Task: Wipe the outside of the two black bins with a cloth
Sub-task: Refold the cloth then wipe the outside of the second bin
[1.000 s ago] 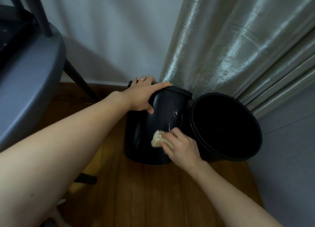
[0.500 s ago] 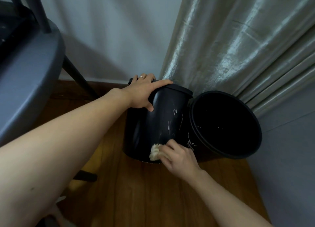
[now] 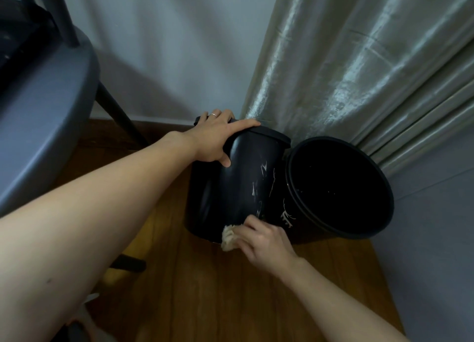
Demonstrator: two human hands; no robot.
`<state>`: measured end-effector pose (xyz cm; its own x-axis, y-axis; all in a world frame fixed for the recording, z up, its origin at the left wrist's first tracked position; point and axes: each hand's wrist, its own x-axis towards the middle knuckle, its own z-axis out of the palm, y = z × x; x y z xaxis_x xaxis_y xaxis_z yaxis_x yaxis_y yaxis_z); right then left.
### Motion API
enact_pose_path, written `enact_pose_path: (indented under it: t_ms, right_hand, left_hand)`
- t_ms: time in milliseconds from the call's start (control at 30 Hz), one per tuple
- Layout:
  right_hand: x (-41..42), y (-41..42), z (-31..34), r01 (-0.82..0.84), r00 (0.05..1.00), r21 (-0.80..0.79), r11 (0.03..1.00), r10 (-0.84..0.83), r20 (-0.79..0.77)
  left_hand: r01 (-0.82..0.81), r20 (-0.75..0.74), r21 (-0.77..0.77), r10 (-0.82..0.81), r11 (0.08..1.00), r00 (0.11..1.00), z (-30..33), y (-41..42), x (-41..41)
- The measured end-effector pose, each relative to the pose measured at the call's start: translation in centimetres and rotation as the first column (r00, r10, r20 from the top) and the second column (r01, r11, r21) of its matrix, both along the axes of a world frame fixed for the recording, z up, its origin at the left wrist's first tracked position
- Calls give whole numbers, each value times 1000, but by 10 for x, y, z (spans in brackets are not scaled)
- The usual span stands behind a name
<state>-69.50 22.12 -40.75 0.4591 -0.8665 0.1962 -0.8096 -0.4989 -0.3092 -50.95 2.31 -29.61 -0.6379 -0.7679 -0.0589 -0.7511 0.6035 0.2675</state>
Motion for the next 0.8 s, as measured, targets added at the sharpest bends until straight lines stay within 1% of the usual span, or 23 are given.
enact_pose_path:
  t_ms: [33, 133, 200, 233, 300, 367, 433, 500, 533, 567, 633, 667, 733, 800]
  right_hand:
    - [1, -4, 3, 23, 1000, -3, 1000, -23, 16]
    - [3, -30, 21, 232, 967, -54, 971, -225, 118]
    - [2, -42, 29, 291, 950, -91, 952, -277, 144]
    - [1, -43, 29, 280, 954, -100, 955, -265, 140]
    - [-1, -34, 24, 200, 976, -89, 976, -189, 111]
    - [-4, -19, 12, 70, 997, -71, 995, -67, 42]
    - [-6, -9, 4, -45, 998, -38, 998, 43, -36]
    - [-4, -11, 6, -90, 993, -39, 995, 87, -74]
    - [-2, -16, 10, -72, 995, -64, 995, 67, -70]
    - [1, -22, 16, -16, 999, -93, 995, 11, -47]
    - [5, -35, 28, 153, 988, -122, 981, -150, 27]
    - [6, -38, 30, 207, 978, -121, 971, -202, 53]
    - [8, -34, 25, 214, 976, -107, 971, -208, 67]
    - [6, -20, 14, 139, 990, -76, 987, -136, 48]
  left_hand:
    - [1, 3, -2, -1, 1000, 1000, 0, 0, 0]
    - [-1, 10, -5, 1, 1000, 1000, -1, 0, 0]
    - [-2, 14, -11, 2, 1000, 1000, -2, 1, 0]
    - [-2, 14, -12, 2, 1000, 1000, -2, 1, 0]
    - [-3, 6, -6, 3, 1000, 1000, -1, 0, 0]
    - [-4, 8, -8, 4, 1000, 1000, -1, 0, 0]
    - [0, 7, 0, 0, 1000, 1000, -1, 0, 0]
    - [4, 4, -5, -4, 1000, 1000, -1, 1, 0]
    - [3, 3, -4, -3, 1000, 1000, -1, 1, 0]
    - [1, 2, -3, -1, 1000, 1000, -1, 0, 0]
    - [-3, 2, -7, 3, 1000, 1000, -2, 0, 1]
    - [-3, 5, -11, 3, 1000, 1000, -2, 0, 1]
    - [0, 4, -7, 0, 1000, 1000, -2, -1, 1]
    - [4, -5, 1, -4, 1000, 1000, -1, -1, 1]
